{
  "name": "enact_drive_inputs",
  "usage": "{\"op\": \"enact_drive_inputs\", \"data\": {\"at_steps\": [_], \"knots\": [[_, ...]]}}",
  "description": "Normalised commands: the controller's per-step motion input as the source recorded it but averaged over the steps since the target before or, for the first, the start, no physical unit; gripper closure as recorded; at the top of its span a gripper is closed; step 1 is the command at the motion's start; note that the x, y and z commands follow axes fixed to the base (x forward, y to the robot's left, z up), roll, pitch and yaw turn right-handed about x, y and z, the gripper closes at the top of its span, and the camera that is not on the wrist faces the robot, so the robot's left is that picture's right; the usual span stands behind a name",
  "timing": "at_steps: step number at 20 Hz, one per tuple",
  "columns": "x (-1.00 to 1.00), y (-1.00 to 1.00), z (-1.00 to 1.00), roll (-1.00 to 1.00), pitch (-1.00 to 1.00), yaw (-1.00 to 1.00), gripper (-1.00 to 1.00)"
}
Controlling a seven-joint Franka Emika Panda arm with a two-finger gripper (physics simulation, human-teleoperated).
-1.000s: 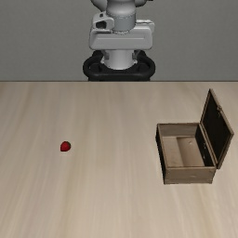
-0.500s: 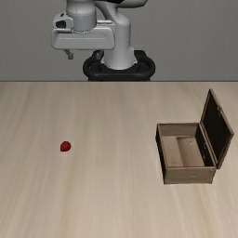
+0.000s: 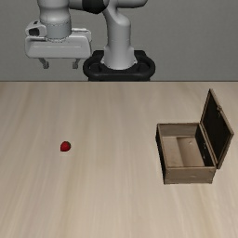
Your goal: Pick up the strawberry and place it in the box
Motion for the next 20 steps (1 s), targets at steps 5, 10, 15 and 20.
{"op": "enact_drive_inputs", "data": {"at_steps": [5, 10, 15, 20], "knots": [[1.0, 0.0, 0.0, 0.0, 0.0, 0.0, -1.0], [0.4, 0.0, -0.2, 0.0, 0.0, 0.0, -1.0], [0.0, 0.0, -1.0, 0.0, 0.0, 0.0, -1.0], [0.0, 0.0, -1.0, 0.0, 0.0, 0.0, -1.0]]}}
